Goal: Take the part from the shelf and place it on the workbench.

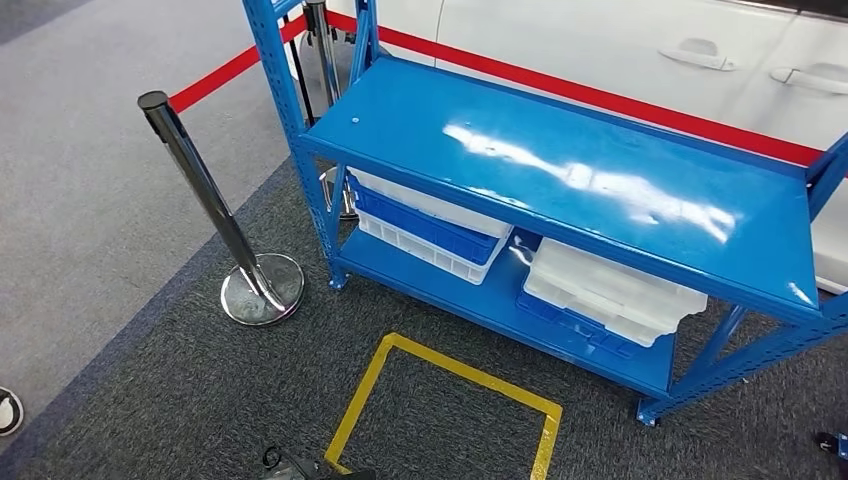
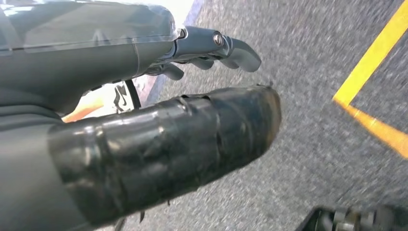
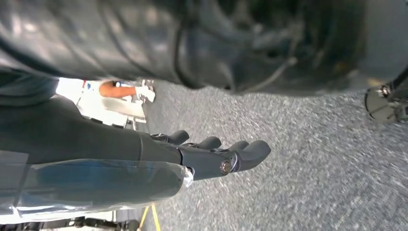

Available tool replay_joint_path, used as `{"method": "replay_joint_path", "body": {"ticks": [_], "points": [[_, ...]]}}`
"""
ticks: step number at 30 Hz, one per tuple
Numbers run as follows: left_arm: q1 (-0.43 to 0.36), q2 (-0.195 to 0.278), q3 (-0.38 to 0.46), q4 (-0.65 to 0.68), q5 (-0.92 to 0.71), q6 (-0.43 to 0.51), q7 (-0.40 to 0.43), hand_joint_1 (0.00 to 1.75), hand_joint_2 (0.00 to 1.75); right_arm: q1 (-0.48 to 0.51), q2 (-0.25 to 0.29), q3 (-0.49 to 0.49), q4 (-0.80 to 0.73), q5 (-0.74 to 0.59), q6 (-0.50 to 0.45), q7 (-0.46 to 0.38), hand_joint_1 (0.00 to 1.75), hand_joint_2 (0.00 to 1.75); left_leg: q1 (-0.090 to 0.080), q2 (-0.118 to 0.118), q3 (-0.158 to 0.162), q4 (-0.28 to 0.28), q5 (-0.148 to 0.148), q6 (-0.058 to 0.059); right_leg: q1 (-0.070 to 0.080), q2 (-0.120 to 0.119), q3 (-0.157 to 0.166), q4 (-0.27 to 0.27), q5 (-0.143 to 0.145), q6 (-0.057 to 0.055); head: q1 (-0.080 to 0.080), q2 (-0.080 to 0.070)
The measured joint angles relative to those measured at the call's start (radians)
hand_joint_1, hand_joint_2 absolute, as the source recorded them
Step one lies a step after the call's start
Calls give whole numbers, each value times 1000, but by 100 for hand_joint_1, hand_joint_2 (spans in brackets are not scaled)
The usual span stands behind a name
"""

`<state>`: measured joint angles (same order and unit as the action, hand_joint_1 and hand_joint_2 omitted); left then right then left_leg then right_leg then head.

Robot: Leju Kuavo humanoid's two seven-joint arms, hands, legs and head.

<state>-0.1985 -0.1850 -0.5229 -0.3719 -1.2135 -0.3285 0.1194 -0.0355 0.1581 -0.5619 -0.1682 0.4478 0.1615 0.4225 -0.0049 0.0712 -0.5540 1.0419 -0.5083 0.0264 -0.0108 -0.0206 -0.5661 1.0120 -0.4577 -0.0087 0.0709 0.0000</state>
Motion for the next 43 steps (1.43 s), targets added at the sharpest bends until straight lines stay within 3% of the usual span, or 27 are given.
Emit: {"method": "replay_joint_path", "body": {"ticks": [2,4,5,6,8,10,12,13,15,18,20,21,22,24,26,27,29,30,31,34,35,36,37,38,40,41,43], "points": [[0,2,0,-1,11,8,-6,0,0,-1,1,-1,0,11,9,-4,0,0,6,-43,-42,98,-59,-10,-5,14,1,-6,6,-7,-1,0],[4,5,0,-1,18,12,-10,0,0,0,1,-1,0,18,15,-9,0,0,12,-60,-97,217,-106,-17,-5,33,-2,-4,7,-9,-1,0],[5,7,0,-1,19,13,-10,0,0,0,1,-1,0,19,16,-11,0,0,14,-62,-110,242,-104,-19,-5,44,-3,-2,6,-8,-1,0],[6,8,0,-1,20,13,-11,0,0,1,1,-1,0,20,16,-13,0,0,16,-63,-105,228,-82,-21,-6,55,-4,2,6,-7,-1,0],[4,10,0,-1,20,14,-11,0,0,1,1,-1,0,22,16,-15,0,0,22,-80,-53,111,-12,-21,-8,79,-6,10,2,-2,-1,0],[3,11,0,-1,20,15,-12,0,87,-1,1,-1,0,22,16,-15,0,0,25,-115,-9,11,22,-19,-8,99,-13,21,-1,8,-1,0],[2,11,0,-1,23,17,-11,0,175,0,1,-1,0,25,16,-15,0,0,21,-127,-2,-9,21,-14,-9,114,-23,23,2,22,-1,0],[2,11,0,-1,25,20,-10,0,175,2,1,-1,0,28,16,-16,0,0,21,-120,-2,-10,24,-9,-10,121,-25,21,5,29,-1,0],[-1,10,0,-3,33,32,5,0,175,4,0,0,0,42,18,-18,0,0,23,-102,-1,-20,32,6,-12,98,-35,39,-8,39,0,0],[-1,5,0,-4,49,47,47,0,175,1,-1,10,0,74,26,-18,0,0,22,-67,0,-28,36,21,-11,38,-104,188,-93,49,1,0],[0,0,0,-4,69,53,76,0,175,1,-4,24,0,101,38,-14,0,0,19,-43,-1,-27,35,23,-12,29,-146,279,-122,53,1,0],[0,-4,1,-5,82,59,90,0,175,1,-5,33,0,118,45,-12,0,0,18,-33,0,-27,34,23,-13,26,-144,278,-111,54,1,0],[0,-10,4,-6,96,66,104,0,175,1,-7,43,0,135,53,-9,0,0,18,-23,1,-26,33,22,-12,21,-121,238,-83,52,1,0],[0,-24,12,-13,124,83,130,0,175,0,-11,66,0,172,66,-2,0,0,16,-8,5,-25,29,18,-7,-6,-49,105,-24,43,1,0],[-1,-35,26,-19,154,95,152,0,175,-2,-15,94,0,208,80,-1,0,0,11,5,7,-23,25,11,2,-26,-12,26,-2,30,0,0],[-1,-41,35,-22,172,100,162,0,131,-3,-16,108,0,226,87,-2,0,0,9,11,8,-23,24,6,6,-27,-12,18,-5,24,0,0],[0,-53,59,-29,212,110,178,0,131,-3,-18,139,0,264,102,-5,0,0,8,20,10,-24,21,-3,4,-9,-14,14,0,14,0,0],[0,-58,72,-32,234,113,183,0,131,-3,-18,154,0,284,109,-6,0,0,10,11,8,-15,13,-9,1,-2,-12,10,3,9,0,0],[0,-62,85,-35,255,116,186,0,175,-4,-19,170,0,304,118,-7,0,0,11,-7,-3,11,-7,-14,-3,6,-11,5,6,2,-1,0],[3,-68,113,-37,304,115,187,0,175,-10,-20,218,0,350,141,-15,0,0,17,-57,-81,182,-98,-24,-4,30,-12,2,11,-9,-2,0],[3,-68,119,-37,316,111,183,0,175,-11,-20,232,0,360,147,-19,0,0,17,-61,-107,234,-113,-26,-3,40,-14,4,11,-9,-1,0],[1,-67,123,-36,328,106,179,0,175,-10,-21,245,0,370,153,-23,0,0,17,-63,-119,256,-110,-26,-3,51,-15,7,11,-9,-1,0],[-3,-67,126,-35,339,105,177,0,175,-10,-22,258,0,380,158,-28,0,0,17,-64,-116,245,-89,-26,-3,61,-15,9,10,-9,-1,0],[-7,-66,128,-35,348,109,181,0,175,-11,-23,269,0,390,161,-32,0,0,17,-67,-94,195,-53,-24,-3,72,-15,12,9,-8,-1,0],[-11,-69,130,-34,356,120,201,0,175,-12,-25,288,0,405,165,-36,0,0,20,-96,-34,61,9,-18,-3,94,-15,18,6,-2,-1,0],[-10,-72,131,-34,355,121,212,0,175,-14,-26,296,0,411,167,-36,0,0,21,-112,-13,16,23,-15,-3,104,-18,21,5,3,-1,0],[-6,-77,130,-34,350,115,224,0,175,-15,-28,306,0,418,174,-38,0,0,20,-130,-2,-10,22,-11,-2,116,-25,25,6,12,-1,0]]}}
